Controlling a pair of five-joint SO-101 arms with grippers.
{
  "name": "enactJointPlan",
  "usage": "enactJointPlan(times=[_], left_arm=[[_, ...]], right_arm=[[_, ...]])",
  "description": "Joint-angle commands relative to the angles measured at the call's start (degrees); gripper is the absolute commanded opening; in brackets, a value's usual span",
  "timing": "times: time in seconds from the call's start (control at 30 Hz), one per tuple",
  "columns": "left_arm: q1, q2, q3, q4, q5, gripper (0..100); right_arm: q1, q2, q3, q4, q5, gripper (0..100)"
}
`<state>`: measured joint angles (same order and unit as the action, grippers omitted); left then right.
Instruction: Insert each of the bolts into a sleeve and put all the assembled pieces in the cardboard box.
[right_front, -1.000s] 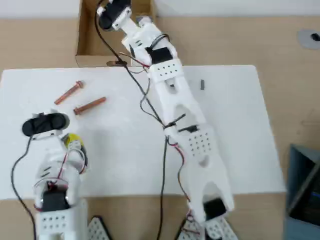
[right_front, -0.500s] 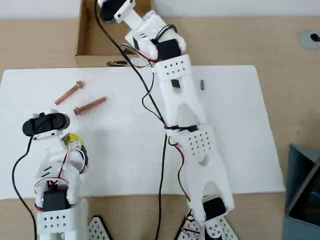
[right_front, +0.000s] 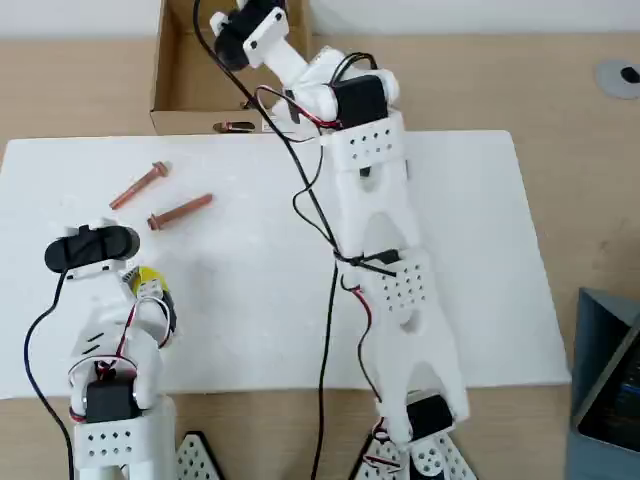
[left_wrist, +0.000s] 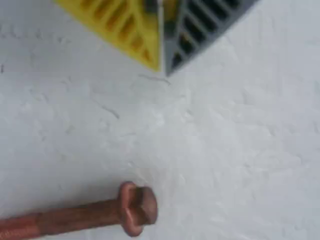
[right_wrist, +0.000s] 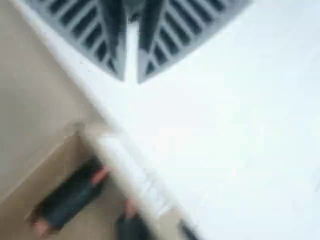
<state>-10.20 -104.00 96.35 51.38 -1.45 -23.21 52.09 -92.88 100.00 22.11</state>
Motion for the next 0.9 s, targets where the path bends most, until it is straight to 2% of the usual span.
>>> enactJointPlan(times=[0.0,0.1,0.2,0.27,0.53,0.77,0.87], left_arm=[[-0.6,-0.6,0.6,0.2,-0.2,0],[-0.7,-0.6,0.6,0.2,-0.2,0],[-0.7,-0.6,0.6,0.2,-0.2,0],[-0.7,-0.6,0.6,0.2,-0.2,0],[-0.7,-0.6,0.6,0.2,-0.2,0],[-0.7,-0.6,0.6,0.2,-0.2,0],[-0.7,-0.6,0.6,0.2,-0.2,0]], right_arm=[[1.5,-7.7,-2.3,2.5,0.4,0.9],[2.9,-10.3,-2.2,2.5,1.2,1.2],[4.5,-12.5,1.5,2.5,6.9,1.2],[5.4,-14.5,5.9,2.5,9.2,1.2],[6.9,-25.7,31.1,2.4,9.7,1.2],[6.9,-28.1,46.4,2.1,19.3,1.3],[6.9,-28.0,49.1,1.7,22.7,7.2]])
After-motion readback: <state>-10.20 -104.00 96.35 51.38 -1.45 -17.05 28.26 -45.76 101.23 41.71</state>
